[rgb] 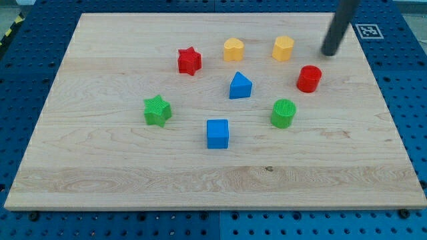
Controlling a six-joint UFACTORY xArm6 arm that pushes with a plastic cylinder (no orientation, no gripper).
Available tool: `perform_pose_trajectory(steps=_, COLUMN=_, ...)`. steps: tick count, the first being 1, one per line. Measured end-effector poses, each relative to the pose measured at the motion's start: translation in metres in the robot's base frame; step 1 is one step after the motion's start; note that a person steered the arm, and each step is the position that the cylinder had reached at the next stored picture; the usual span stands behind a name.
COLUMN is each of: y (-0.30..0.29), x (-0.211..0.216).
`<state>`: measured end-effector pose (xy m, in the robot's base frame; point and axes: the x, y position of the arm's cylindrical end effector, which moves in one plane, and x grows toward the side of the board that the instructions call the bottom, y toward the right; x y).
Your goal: Move the yellow blocks towards the right
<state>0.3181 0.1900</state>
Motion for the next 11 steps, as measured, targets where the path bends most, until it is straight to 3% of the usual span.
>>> perform_pose_trajectory(steps=1, y=-0.072, x=-0.002)
perform_pose_trajectory(steps=2, y=-0.074, x=-0.002)
perform_pose_trajectory(steps=3, y=-0.047, x=-0.033)
perform_pose_trajectory(steps=4, y=-0.072, x=-0.062)
perform_pose_trajectory(steps=6, y=-0.214, x=-0.053)
perform_pose_trajectory(steps=8, y=-0.212, x=0.003)
perform_pose_trajectory(steps=11, y=-0.091, x=-0.001)
